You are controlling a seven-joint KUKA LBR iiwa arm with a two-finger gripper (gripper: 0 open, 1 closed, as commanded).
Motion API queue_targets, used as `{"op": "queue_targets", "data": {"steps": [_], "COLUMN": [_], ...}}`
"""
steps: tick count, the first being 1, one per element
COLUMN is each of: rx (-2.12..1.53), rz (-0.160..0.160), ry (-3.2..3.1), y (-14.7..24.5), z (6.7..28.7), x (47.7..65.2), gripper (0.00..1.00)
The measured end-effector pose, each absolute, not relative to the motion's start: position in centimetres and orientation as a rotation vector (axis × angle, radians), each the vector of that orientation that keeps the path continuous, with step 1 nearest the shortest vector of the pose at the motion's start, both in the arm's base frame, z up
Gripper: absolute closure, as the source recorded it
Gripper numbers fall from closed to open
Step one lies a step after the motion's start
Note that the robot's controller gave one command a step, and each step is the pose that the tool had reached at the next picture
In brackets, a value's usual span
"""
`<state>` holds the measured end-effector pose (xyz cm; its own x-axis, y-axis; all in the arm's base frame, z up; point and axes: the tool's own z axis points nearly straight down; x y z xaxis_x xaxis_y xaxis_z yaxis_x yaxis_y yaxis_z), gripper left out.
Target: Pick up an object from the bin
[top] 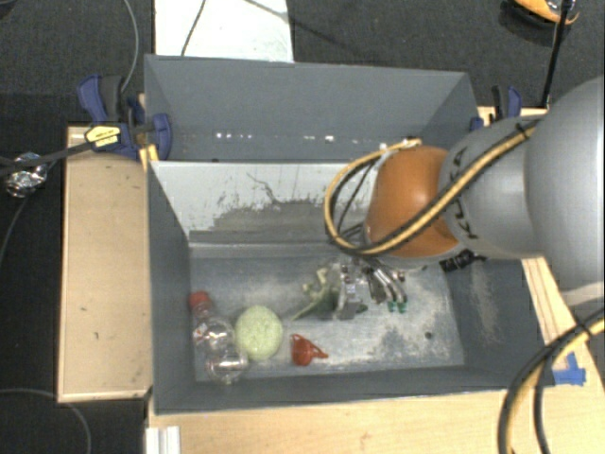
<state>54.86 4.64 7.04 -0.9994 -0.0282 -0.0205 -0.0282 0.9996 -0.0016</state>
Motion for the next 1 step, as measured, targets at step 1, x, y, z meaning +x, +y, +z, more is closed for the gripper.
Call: {"op": "queue_targets", "data": {"steps": [1], "rx": [-0.045], "rz": [-0.002], "ry": [3.121], "y": [4.64], "z": [7.04], "x": [54.85], "gripper": [1.00]}}
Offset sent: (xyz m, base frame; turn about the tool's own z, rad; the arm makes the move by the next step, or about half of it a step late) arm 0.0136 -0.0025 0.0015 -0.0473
